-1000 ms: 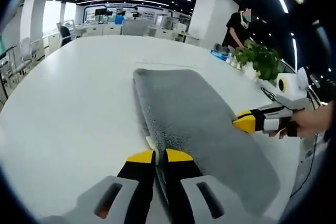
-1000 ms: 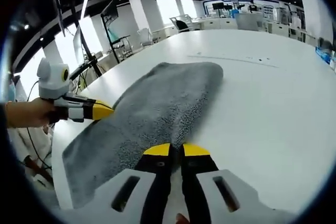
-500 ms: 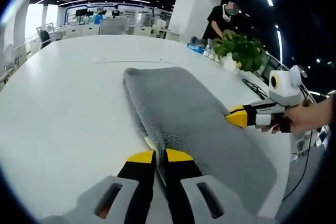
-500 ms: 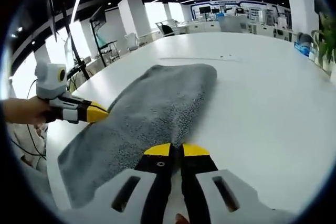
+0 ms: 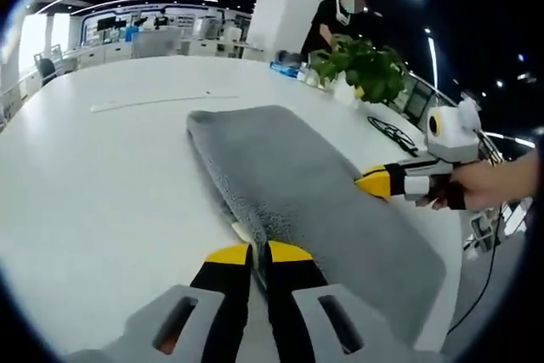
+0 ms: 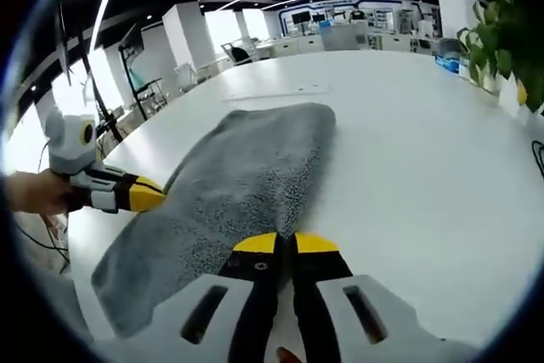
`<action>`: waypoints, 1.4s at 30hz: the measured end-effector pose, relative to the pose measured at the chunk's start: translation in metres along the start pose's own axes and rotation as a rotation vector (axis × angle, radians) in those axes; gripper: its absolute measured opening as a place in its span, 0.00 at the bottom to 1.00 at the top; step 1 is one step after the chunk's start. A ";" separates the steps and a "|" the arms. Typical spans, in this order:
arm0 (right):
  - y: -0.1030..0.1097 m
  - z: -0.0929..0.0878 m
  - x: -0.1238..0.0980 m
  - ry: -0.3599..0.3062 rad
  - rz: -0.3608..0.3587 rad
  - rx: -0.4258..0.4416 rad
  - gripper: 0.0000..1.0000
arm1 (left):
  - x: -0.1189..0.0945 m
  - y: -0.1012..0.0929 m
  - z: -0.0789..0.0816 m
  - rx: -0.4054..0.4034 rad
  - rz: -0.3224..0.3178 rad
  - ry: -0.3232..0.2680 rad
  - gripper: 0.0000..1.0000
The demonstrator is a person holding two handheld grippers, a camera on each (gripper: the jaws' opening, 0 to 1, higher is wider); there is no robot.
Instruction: Fold the towel on the table until its edges align and the towel forms a compact rectangular stack.
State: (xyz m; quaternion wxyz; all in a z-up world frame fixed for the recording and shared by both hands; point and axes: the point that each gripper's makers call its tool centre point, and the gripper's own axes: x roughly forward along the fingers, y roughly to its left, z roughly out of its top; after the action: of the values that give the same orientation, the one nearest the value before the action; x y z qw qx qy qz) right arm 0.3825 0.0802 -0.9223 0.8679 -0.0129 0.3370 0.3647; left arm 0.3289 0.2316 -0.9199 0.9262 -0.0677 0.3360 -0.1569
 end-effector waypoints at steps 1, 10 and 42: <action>-0.002 0.000 -0.001 -0.003 0.000 0.005 0.02 | 0.000 -0.001 0.000 0.001 -0.001 0.000 0.06; -0.002 0.000 0.000 -0.018 0.003 0.016 0.03 | 0.000 -0.002 0.000 0.011 -0.007 0.006 0.06; 0.003 0.025 -0.010 -0.019 0.077 -0.015 0.12 | -0.014 -0.002 0.016 -0.023 0.019 -0.019 0.24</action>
State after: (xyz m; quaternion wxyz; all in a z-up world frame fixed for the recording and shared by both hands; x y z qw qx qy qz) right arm 0.3896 0.0826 -0.8963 0.8564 -0.0031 0.3261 0.4003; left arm 0.3285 0.2348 -0.8982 0.9300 -0.0767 0.3297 -0.1434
